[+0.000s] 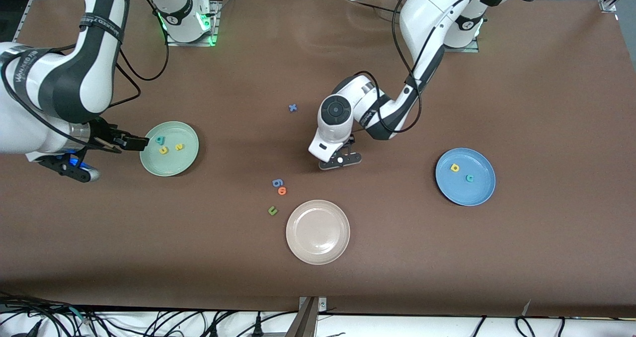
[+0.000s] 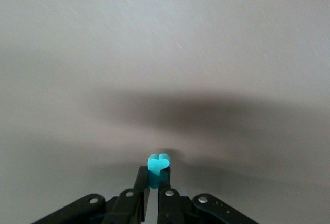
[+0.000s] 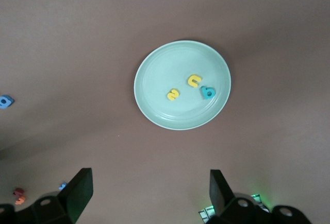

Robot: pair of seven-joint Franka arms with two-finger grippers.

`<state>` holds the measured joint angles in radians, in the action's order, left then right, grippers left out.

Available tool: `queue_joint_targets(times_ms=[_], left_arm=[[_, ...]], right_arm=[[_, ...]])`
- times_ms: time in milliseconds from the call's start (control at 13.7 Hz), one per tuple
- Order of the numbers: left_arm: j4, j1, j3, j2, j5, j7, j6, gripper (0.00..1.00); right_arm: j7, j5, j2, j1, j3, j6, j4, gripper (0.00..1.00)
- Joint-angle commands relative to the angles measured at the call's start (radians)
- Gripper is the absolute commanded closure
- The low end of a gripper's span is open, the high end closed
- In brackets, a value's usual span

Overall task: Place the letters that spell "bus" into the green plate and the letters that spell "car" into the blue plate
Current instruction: 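Carry the teal piece to the blue plate and release it with the left gripper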

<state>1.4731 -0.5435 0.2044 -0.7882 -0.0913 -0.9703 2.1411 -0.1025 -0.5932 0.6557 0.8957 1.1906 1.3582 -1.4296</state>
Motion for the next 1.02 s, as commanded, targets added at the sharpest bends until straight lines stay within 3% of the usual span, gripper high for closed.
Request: queue_joint_targets(times_ms=[0,73,364,656,947], left_arm=[[-0.011,0.077,0.01,0.038,-0.025,0.114,-0.104,1.0],[-0.011,0.109,0.01,0.05,-0.025,0.181,-0.14,1.0],[-0.004,0.238,0.003,0.095,-0.056,0.531,-0.312,1.0],[0.009,0.368,0.006,0.122,-0.131,0.892,-0.346,1.0],[0.03,0.473,0.006,0.122,-0.177,1.146,-0.345,1.0]], right_arm=[[-0.009,-0.02,0.015,-0.044,-0.006,-0.05,0.07,0.0],[-0.009,-0.019,0.015,-0.058,-0.008,-0.065,0.081,0.0],[-0.011,-0.007,0.005,-0.251,-0.164,-0.191,0.247,0.0],[-0.013,0.039,-0.027,-0.337,-0.284,-0.186,0.267,0.0],[-0.034,0.226,-0.12,-0.513,-0.596,-0.147,0.267,0.0]])
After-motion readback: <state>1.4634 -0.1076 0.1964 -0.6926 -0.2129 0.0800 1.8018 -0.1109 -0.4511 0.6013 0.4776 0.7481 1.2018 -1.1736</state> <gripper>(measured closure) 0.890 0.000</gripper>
